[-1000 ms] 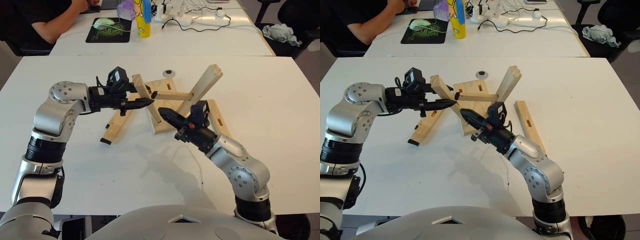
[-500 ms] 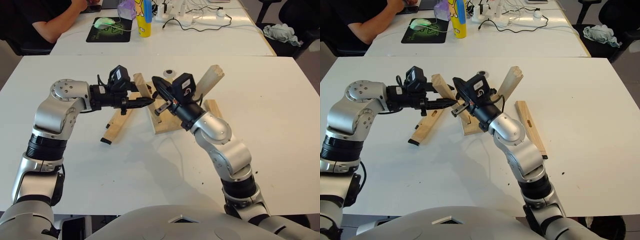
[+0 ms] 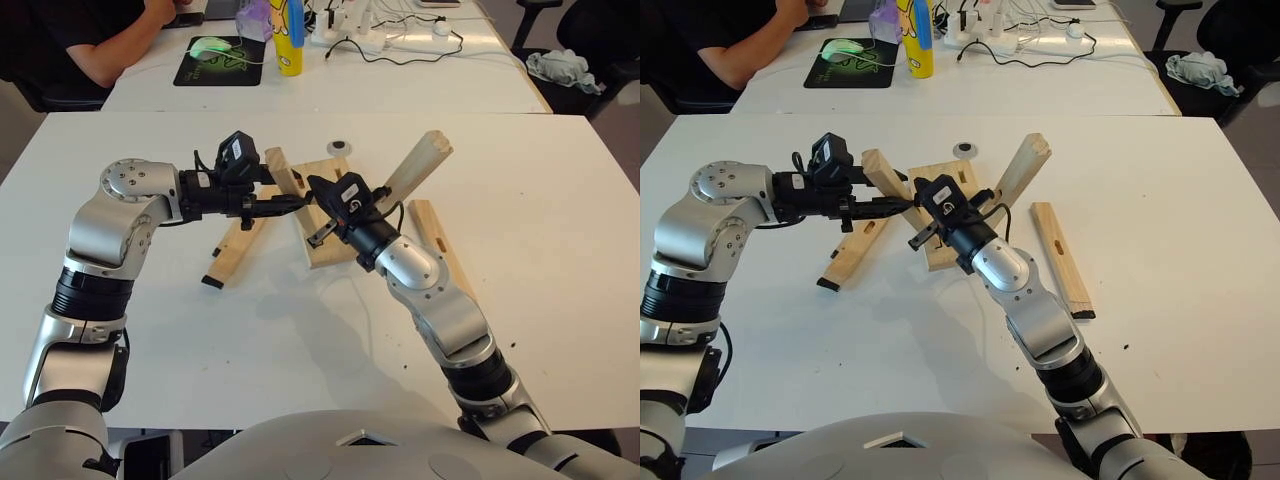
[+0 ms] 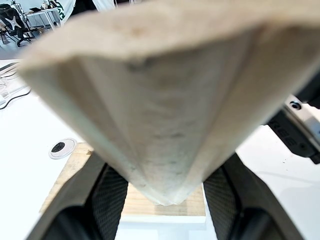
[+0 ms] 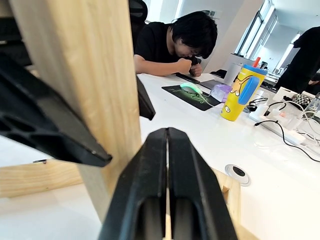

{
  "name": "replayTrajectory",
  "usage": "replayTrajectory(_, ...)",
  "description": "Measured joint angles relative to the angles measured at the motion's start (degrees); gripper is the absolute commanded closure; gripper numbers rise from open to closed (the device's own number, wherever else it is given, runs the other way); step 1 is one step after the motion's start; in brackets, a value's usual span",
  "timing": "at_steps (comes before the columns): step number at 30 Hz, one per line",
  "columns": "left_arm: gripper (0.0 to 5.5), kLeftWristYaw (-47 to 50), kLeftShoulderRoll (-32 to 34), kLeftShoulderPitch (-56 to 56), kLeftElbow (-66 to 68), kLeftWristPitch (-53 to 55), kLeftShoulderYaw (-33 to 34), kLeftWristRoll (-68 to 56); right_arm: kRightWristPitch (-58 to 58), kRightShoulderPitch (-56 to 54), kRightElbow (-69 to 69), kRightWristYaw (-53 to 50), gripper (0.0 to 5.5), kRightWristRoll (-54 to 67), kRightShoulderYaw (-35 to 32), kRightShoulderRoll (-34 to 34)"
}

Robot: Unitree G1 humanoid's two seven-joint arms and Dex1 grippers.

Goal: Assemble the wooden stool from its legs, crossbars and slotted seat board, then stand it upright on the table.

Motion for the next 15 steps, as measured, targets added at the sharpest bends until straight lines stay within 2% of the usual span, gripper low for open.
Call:
replayTrajectory(3, 3.43, 0.4, -0.1, -0.2, 0.2, -0.3, -0.4, 0.5, 0.0, 0.3, -0.1, 0.5, 5.5, -0.2, -0.1, -0.3)
replayTrajectory(9, 3.43, 2.5, -1.9, -3.7, 1.9, -2.5, -5.3, 5.5, 2.4, 2.1, 0.6, 1.4, 5.5, 0.2, -1.6, -0.1)
replayTrajectory(15, 3.43, 4.1, -3.2, -5.4, 3.6, -3.6, -8.4, 8.5, 2.1, 3.1, 2.5, 1.7, 5.5, 1.8, -4.3, 2.5)
